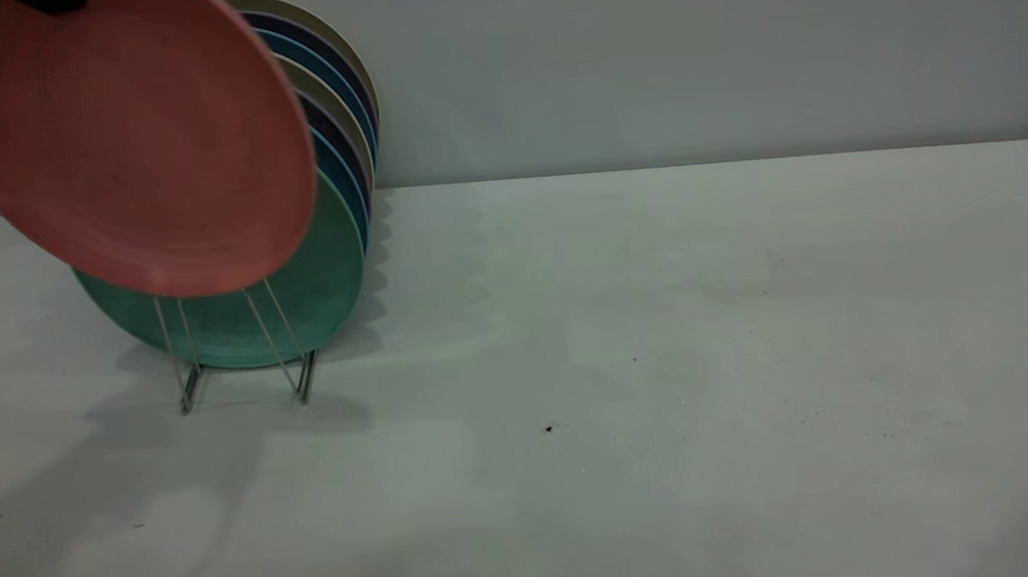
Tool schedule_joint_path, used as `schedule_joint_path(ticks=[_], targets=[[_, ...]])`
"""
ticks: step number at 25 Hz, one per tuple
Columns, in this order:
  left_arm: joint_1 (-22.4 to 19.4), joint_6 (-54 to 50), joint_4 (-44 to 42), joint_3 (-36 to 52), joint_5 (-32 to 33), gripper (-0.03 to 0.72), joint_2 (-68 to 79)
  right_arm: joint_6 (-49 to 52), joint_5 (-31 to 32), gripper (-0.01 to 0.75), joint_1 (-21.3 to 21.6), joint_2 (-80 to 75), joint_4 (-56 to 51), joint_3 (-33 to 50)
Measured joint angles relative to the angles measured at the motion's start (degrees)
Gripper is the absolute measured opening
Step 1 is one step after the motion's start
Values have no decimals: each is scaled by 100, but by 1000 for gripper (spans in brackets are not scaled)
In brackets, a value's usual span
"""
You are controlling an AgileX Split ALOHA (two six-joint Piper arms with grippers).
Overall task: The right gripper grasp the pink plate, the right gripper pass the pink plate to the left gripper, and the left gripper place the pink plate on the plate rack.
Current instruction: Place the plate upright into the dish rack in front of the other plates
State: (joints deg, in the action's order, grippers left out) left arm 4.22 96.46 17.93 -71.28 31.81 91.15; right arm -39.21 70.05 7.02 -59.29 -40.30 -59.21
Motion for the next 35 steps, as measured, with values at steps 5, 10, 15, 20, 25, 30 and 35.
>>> schedule_joint_path(ticks=[5, 10, 15, 20, 25, 30, 35], targets=[[-41, 466, 0, 0, -331, 69, 11, 166, 23, 429, 0, 1395, 104, 1347], [-47, 449, 5, 0, -595, 69, 199, 571, -30, 429, 0, 2714, 826, 2427], [-47, 346, 24, 0, -838, 69, 382, 1145, -358, 429, 0, 3747, 1682, 2929], [-47, 182, 24, 0, -839, 69, 540, 1493, -417, 429, 0, 4391, 2358, 3055], [-47, 153, 24, 4, -830, 69, 657, 1626, -425, 429, 0, 4568, 2521, 3128], [-47, 151, 24, 4, -805, 69, 799, 1663, -425, 429, 0, 4568, 2589, 3158], [-47, 147, 24, 4, -730, 80, 908, 1663, -425, 429, 0, 4568, 2589, 3158]])
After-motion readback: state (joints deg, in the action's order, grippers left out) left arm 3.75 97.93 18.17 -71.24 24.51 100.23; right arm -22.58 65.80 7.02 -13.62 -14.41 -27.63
